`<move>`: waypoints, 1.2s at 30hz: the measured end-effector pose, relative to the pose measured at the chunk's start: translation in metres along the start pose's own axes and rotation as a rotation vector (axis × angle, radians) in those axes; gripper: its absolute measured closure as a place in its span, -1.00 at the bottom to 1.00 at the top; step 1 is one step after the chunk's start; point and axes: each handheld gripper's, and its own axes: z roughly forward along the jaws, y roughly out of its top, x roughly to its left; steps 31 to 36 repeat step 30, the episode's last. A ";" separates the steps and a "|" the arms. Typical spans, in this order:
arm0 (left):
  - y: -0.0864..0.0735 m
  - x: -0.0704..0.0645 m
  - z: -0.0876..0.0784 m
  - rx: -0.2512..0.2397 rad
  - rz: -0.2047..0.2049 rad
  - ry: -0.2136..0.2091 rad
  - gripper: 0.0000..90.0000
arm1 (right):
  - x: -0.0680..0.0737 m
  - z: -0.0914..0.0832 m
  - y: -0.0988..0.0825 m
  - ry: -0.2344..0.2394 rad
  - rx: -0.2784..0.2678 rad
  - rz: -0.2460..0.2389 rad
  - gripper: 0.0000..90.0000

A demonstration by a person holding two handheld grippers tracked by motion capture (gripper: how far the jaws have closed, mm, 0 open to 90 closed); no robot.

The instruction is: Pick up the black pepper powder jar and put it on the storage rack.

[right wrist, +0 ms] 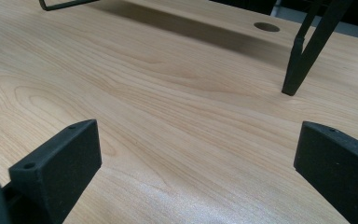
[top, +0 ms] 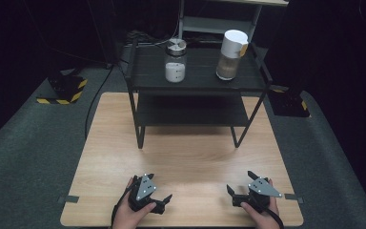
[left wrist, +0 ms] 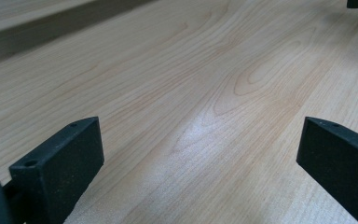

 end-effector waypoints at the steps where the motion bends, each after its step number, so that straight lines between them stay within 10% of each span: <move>1: 0.001 0.000 0.000 0.004 0.004 0.000 -0.98 | 0.000 0.000 0.000 0.000 0.000 0.000 -0.99; 36: 0.006 0.002 0.007 0.017 0.003 -0.020 -0.98 | -0.003 -0.002 -0.002 0.016 -0.012 0.010 -0.99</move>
